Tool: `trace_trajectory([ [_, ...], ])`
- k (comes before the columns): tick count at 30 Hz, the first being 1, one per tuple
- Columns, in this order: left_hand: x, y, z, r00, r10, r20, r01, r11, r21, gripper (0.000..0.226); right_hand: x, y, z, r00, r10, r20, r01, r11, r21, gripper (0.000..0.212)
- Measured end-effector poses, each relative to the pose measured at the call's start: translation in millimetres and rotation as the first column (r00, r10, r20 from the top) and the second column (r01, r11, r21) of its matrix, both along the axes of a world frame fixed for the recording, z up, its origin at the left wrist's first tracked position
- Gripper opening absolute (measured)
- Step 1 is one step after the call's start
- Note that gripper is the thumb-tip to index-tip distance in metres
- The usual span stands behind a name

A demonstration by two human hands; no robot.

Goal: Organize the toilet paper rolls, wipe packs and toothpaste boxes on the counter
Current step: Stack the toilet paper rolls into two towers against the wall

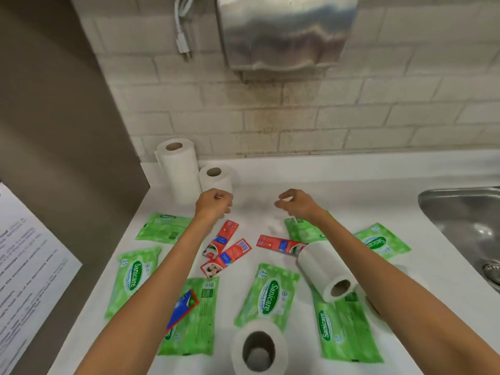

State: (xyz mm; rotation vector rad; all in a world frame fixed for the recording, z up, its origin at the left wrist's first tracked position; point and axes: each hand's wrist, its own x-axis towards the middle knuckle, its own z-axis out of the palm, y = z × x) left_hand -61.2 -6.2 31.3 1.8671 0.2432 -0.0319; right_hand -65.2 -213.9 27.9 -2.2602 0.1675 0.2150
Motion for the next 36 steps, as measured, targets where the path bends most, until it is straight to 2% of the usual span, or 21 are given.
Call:
trace_trajectory([
  [2, -13, -16, 3, 0.996, -0.074, -0.044, 0.074, 0.997, -0.017, 0.005, -12, -14, -1, 1.0, -0.006, -0.013, 0.004, 0.992, -0.13, 0.043],
  [4, -26, -33, 2, 0.982, -0.155, -0.107, 0.152, 0.988, -0.033, 0.012, -27, -29, -3, 0.999, -0.008, -0.043, -0.002, 0.972, -0.237, 0.048],
  [9, -59, -65, -5, 0.919, -0.311, -0.243, 0.31, 0.95, -0.042, 0.018, -59, -56, -12, 0.986, -0.04, -0.163, -0.031, 0.91, -0.412, 0.071],
  [11, -68, -72, -9, 0.902, -0.342, -0.263, 0.35, 0.937, -0.019, 0.02, -68, -59, -16, 0.976, -0.038, -0.212, -0.067, 0.882, -0.466, 0.07],
  [13, -75, -76, -13, 0.893, -0.359, -0.271, 0.374, 0.927, 0.005, 0.021, -77, -60, -20, 0.969, -0.045, -0.241, -0.075, 0.882, -0.466, 0.057],
  [14, -78, -78, -16, 0.89, -0.361, -0.277, 0.379, 0.925, 0.012, 0.022, -80, -59, -22, 0.967, -0.054, -0.248, -0.068, 0.886, -0.458, 0.057],
  [20, -87, -74, -27, 0.878, -0.357, -0.319, 0.389, 0.92, 0.04, 0.026, -91, -50, -35, 0.961, -0.049, -0.273, -0.085, 0.885, -0.457, 0.09],
  [27, -95, -61, -30, 0.861, -0.352, -0.368, 0.383, 0.924, 0.013, 0.022, -93, -49, -34, 0.964, -0.055, -0.259, -0.07, 0.891, -0.448, 0.084],
  [29, -95, -59, -30, 0.86, -0.346, -0.374, 0.375, 0.927, 0.003, 0.022, -90, -51, -31, 0.974, -0.072, -0.213, -0.023, 0.911, -0.412, 0.08],
  [31, -95, -56, -30, 0.864, -0.347, -0.366, 0.37, 0.929, -0.007, 0.024, -86, -51, -26, 0.982, -0.092, -0.165, 0.038, 0.951, -0.306, 0.074],
  [34, -93, -54, -27, 0.881, -0.374, -0.291, 0.382, 0.924, -0.03, 0.027, -78, -46, -18, 0.989, -0.109, -0.101, 0.112, 0.993, 0.023, 0.06],
  [36, -92, -54, -23, 0.89, -0.395, -0.227, 0.395, 0.918, -0.046, 0.036, -75, -38, -11, 0.989, -0.117, -0.088, 0.136, 0.958, 0.252, 0.056],
])
